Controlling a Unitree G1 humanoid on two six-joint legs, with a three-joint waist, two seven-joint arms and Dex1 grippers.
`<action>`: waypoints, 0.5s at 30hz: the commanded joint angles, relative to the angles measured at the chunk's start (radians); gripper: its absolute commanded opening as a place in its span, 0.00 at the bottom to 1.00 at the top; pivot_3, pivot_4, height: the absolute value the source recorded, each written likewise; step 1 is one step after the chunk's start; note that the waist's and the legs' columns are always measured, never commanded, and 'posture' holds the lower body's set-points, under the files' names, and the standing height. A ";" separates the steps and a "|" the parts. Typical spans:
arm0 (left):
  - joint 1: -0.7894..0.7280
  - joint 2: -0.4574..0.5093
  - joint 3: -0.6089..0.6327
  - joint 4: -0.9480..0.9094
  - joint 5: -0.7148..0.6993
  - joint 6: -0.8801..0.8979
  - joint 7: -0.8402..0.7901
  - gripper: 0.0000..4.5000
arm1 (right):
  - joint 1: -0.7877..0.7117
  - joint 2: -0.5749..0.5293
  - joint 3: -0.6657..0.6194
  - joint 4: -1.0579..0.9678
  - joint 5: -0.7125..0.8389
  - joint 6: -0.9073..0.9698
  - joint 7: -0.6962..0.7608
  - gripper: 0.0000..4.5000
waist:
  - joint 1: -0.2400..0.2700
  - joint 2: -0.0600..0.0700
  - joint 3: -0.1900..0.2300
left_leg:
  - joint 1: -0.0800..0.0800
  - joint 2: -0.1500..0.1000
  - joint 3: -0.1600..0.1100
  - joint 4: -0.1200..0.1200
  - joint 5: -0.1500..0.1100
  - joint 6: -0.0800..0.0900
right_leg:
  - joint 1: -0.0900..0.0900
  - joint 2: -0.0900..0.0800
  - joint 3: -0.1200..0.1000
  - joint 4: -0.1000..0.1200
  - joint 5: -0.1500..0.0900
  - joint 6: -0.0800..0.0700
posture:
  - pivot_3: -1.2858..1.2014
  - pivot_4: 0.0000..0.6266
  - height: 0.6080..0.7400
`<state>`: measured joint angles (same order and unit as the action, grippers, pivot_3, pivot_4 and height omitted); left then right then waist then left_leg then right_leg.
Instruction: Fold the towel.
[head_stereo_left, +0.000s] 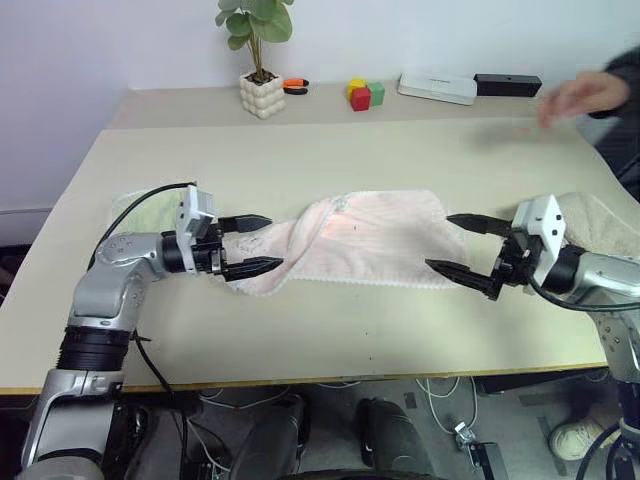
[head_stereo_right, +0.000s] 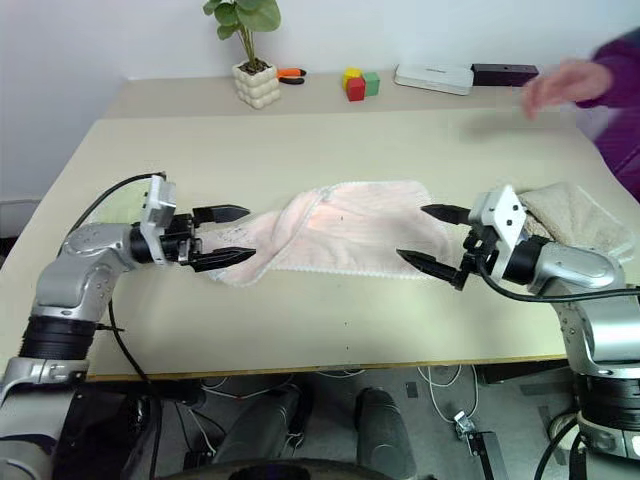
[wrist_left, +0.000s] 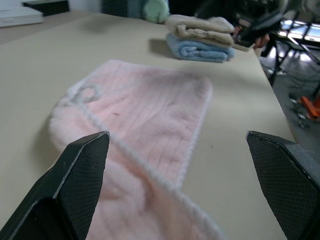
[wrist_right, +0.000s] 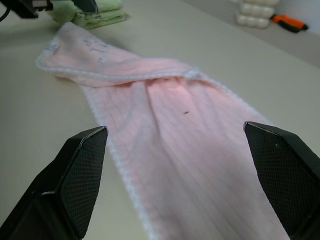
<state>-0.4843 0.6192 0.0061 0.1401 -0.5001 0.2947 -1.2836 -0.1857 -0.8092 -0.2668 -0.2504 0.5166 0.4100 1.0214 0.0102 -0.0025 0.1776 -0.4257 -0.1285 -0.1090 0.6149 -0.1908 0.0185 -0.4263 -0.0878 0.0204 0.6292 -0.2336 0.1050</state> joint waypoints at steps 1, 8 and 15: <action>-0.004 0.017 -0.016 0.019 0.059 -0.065 -0.010 1.00 | 0.007 -0.012 -0.023 -0.055 0.018 0.005 -0.017 0.99 | -0.002 0.000 0.000 | 0.000 0.000 0.000 0.000 0.000 0.000 | 0.000 0.000 0.000 0.000 0.000 0.000 | 0.52 0.24 1.00; 0.043 0.113 0.000 -0.043 0.073 -0.069 -0.070 1.00 | -0.070 0.029 0.042 -0.021 0.017 -0.005 -0.033 0.99 | 0.000 0.000 0.000 | 0.000 0.000 0.000 0.000 0.000 0.001 | -0.001 0.000 0.000 0.000 0.000 0.000 | 0.52 0.24 1.00; 0.133 0.168 0.021 -0.185 0.066 -0.056 -0.035 1.00 | -0.213 0.129 0.140 0.123 -0.024 -0.115 -0.005 0.99 | -0.001 0.000 0.000 | 0.000 0.000 0.000 -0.001 0.000 0.000 | 0.000 0.000 0.001 -0.001 0.000 0.000 | 0.52 0.24 1.00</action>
<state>-0.3625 0.7929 0.0163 0.0065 -0.4255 0.2480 -1.3408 -0.3660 -0.6935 -0.1267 -0.1371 0.4964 0.3437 1.0070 0.0092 -0.0025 0.1781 -0.4258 -0.1284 -0.1086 0.6145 -0.1911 0.0187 -0.4264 -0.0880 0.0208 0.6283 -0.2337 0.1047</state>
